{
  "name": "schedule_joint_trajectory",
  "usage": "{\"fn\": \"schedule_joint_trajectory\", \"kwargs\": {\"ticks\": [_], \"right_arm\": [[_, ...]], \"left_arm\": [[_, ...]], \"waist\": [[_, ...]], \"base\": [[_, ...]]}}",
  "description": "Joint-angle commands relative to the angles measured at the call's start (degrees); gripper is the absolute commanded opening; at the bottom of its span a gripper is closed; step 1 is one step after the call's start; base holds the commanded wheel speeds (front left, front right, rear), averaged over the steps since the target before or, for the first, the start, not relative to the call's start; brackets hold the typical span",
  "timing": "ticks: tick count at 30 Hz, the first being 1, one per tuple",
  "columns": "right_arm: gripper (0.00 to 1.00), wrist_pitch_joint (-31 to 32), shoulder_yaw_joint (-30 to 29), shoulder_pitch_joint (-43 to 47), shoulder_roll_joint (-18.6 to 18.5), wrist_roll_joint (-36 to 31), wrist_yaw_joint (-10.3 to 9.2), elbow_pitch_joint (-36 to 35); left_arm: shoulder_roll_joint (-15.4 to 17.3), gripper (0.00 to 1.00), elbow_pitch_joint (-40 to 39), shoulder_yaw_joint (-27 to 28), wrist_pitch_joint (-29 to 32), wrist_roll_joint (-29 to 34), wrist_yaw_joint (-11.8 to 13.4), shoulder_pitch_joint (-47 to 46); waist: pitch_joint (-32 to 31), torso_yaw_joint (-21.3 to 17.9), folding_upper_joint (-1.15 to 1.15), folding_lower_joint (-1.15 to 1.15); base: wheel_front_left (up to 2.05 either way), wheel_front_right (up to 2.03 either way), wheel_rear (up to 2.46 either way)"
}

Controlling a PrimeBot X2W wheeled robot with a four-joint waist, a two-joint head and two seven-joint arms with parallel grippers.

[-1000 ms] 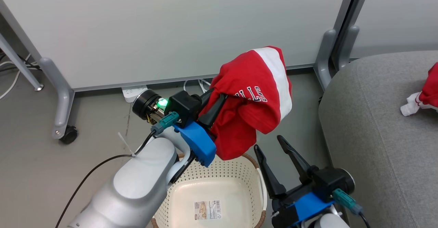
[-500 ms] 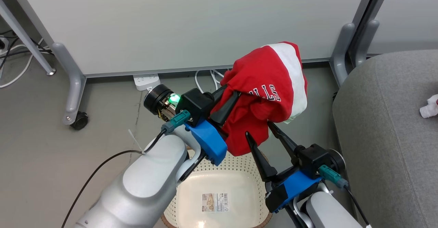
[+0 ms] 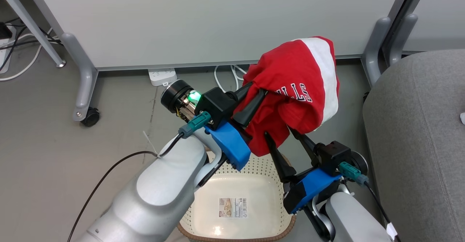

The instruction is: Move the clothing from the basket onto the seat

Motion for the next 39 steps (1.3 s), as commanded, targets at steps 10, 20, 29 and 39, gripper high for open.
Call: {"fn": "schedule_joint_trajectory", "kwargs": {"ticks": [10,20,29,39], "right_arm": [[1.0,0.0,2.0,-5.1,-0.1,2.6,-0.04,4.6],[0.37,0.0,4.5,-8.2,-0.1,5.2,-0.04,8.8],[0.0,0.0,5.6,-9.5,-0.1,6.8,-0.04,10.5],[0.0,0.0,6.5,-8.7,-0.1,7.8,-0.04,10.3]], "left_arm": [[-0.7,0.0,-1.0,0.2,-0.3,0.8,-0.4,-1.2],[-1.1,0.0,-1.4,0.2,-0.3,1.1,-0.8,-1.3],[-1.3,0.0,-0.9,0.3,-0.3,1.3,-1.1,-1.2],[-1.4,0.0,-0.4,0.6,-0.3,1.5,-1.2,-0.3]], "waist": [[1.3,1.0,0.0,0.0],[2.1,1.3,0.0,0.0],[1.8,1.4,0.0,0.0],[1.0,1.0,0.0,0.0]], "base": [[0.0,0.0,0.0],[0.0,0.0,0.0],[0.0,0.0,0.0],[0.0,0.0,0.0]]}}
